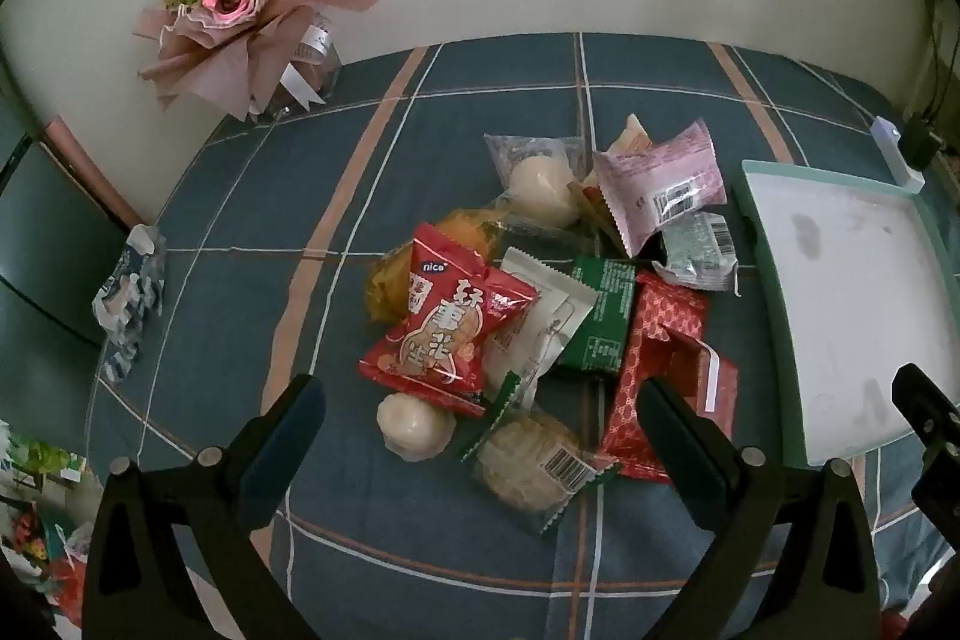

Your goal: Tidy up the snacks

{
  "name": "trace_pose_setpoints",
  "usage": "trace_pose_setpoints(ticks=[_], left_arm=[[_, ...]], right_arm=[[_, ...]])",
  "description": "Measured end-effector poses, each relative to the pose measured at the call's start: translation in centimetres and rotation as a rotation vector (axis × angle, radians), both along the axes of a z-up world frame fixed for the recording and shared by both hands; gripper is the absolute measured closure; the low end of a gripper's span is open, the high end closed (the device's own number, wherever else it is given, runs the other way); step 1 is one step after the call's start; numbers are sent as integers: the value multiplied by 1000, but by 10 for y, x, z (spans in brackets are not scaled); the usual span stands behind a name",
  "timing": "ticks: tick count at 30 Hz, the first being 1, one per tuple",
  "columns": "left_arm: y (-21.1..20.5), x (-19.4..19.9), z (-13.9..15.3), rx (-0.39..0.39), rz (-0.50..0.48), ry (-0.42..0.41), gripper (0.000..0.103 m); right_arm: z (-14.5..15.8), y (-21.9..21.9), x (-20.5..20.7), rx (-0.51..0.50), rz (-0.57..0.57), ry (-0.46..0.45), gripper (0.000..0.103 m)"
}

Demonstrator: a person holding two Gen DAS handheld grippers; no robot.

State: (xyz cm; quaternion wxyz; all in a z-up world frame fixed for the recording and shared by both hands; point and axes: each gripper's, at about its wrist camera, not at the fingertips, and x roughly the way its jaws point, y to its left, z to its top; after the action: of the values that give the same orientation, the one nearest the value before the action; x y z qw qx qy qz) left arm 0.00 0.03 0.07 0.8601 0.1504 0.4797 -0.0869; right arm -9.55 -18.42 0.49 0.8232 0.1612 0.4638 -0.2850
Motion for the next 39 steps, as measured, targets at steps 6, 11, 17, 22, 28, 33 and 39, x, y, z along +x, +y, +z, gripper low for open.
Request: trace_pose_setpoints(ticks=[6, 11, 17, 22, 28, 33, 39], left_arm=[[-1, 0, 1, 17, 4, -4, 0], [-1, 2, 3, 15, 9, 1, 0], [1, 0, 3, 17, 13, -2, 0], [1, 0, 2, 23, 15, -4, 0], [2, 0, 2, 23, 12, -4, 0], [5, 1, 3, 25, 17, -3, 0], [5, 2, 2, 28, 19, -3, 0]], right_arm=[[1, 0, 0, 1, -1, -5, 0], [0, 3, -1, -1, -3, -4, 0], [1, 0, 0, 3, 1, -4, 0], [0, 0, 0, 4, 2, -5, 0], [0, 2, 1, 9, 4, -6, 0], [-1, 2, 1, 15, 3, -7, 0], [-1, 2, 2, 15, 3, -6, 0]])
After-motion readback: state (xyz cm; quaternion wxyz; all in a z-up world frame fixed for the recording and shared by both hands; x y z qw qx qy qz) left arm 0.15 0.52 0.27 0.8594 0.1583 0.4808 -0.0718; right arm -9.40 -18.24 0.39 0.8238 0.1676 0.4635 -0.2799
